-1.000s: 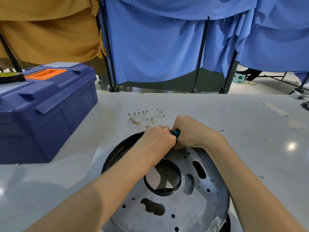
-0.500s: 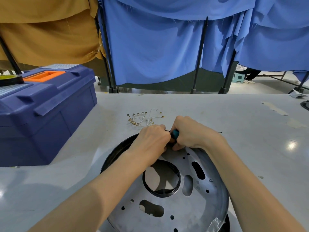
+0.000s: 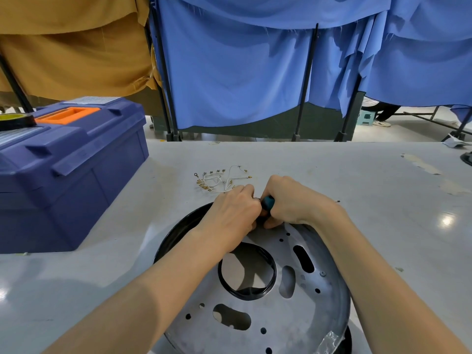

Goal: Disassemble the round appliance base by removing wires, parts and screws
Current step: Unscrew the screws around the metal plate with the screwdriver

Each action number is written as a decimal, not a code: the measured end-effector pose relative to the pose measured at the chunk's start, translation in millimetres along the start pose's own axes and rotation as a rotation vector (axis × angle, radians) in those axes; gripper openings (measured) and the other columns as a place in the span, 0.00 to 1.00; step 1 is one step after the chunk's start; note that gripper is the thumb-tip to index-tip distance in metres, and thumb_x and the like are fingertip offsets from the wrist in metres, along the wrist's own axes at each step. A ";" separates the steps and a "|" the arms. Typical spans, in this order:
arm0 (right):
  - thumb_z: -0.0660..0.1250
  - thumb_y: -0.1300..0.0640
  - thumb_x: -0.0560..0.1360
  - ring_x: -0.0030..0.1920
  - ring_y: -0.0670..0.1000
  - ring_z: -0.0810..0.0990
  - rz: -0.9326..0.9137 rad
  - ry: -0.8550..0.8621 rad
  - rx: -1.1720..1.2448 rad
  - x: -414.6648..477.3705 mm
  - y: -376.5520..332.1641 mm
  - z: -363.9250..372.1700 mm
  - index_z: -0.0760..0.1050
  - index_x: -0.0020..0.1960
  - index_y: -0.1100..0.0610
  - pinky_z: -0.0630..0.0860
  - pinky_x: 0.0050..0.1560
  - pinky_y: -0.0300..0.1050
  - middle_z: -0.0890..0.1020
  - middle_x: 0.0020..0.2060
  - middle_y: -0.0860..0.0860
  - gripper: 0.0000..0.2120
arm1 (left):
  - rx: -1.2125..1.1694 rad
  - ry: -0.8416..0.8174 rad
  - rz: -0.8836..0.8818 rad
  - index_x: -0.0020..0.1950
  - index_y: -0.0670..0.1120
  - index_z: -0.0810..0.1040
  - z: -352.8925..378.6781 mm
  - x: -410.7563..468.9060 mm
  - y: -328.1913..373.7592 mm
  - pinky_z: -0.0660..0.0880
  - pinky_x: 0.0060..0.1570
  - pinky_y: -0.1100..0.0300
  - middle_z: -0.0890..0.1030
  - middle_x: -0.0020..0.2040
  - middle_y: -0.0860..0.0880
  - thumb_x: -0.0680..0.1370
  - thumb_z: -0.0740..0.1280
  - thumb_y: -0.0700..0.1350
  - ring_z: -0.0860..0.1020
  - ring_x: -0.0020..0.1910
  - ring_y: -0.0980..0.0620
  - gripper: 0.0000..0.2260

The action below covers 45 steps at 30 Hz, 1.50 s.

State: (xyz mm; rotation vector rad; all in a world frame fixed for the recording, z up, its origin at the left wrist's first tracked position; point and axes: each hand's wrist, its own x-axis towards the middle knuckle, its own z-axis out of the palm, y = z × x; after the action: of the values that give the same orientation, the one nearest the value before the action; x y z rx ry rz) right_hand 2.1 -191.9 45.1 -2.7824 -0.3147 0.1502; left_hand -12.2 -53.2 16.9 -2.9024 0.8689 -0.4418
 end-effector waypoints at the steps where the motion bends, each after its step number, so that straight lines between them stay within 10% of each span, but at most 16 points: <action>1: 0.75 0.63 0.68 0.38 0.54 0.79 0.000 -0.002 -0.001 0.0 -0.1 -0.2 0.70 0.36 0.51 0.80 0.43 0.50 0.77 0.35 0.51 0.15 | 0.000 0.008 0.000 0.56 0.41 0.74 0.4 -0.5 -0.5 0.57 0.36 0.58 0.60 0.46 0.48 0.78 0.62 0.41 0.60 0.43 0.51 0.08; 26: 0.74 0.61 0.71 0.44 0.51 0.82 -0.044 -0.050 0.125 -0.5 7.1 -6.9 0.84 0.50 0.58 0.80 0.52 0.47 0.85 0.43 0.52 0.07 | -0.252 0.251 -0.093 0.55 0.41 0.74 -11.3 -6.2 -8.4 0.71 0.43 0.60 0.71 0.55 0.46 0.70 0.65 0.27 0.69 0.54 0.50 0.17; 30: 0.74 0.58 0.71 0.38 0.46 0.82 -0.133 0.058 0.256 -7.3 17.7 -21.7 0.85 0.45 0.55 0.81 0.45 0.44 0.85 0.36 0.46 0.04 | -0.404 0.301 -0.097 0.53 0.39 0.77 -9.3 -3.7 -9.6 0.76 0.50 0.54 0.73 0.52 0.45 0.69 0.63 0.24 0.72 0.52 0.48 0.17; 38: 0.77 0.59 0.67 0.34 0.55 0.78 -0.247 0.217 0.293 -8.2 11.8 -23.3 0.83 0.39 0.60 0.79 0.41 0.53 0.82 0.34 0.59 0.05 | -0.588 0.426 -0.074 0.48 0.39 0.79 -13.6 -2.2 -8.5 0.69 0.43 0.76 0.72 0.45 0.51 0.74 0.63 0.25 0.73 0.44 0.54 0.12; 45: 0.76 0.59 0.69 0.28 0.49 0.76 -0.229 0.211 0.310 -8.9 16.3 -27.0 0.80 0.36 0.60 0.78 0.34 0.45 0.79 0.27 0.52 0.07 | -0.756 0.535 -0.129 0.50 0.40 0.80 -17.5 -0.2 -4.4 0.75 0.40 0.68 0.78 0.45 0.48 0.77 0.65 0.32 0.78 0.40 0.51 0.07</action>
State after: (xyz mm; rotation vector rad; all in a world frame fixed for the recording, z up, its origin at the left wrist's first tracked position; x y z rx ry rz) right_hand 0.5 -217.6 65.5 -2.4089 -0.5058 -0.1377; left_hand -15.2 -49.2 34.3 -3.6052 1.1030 -1.1676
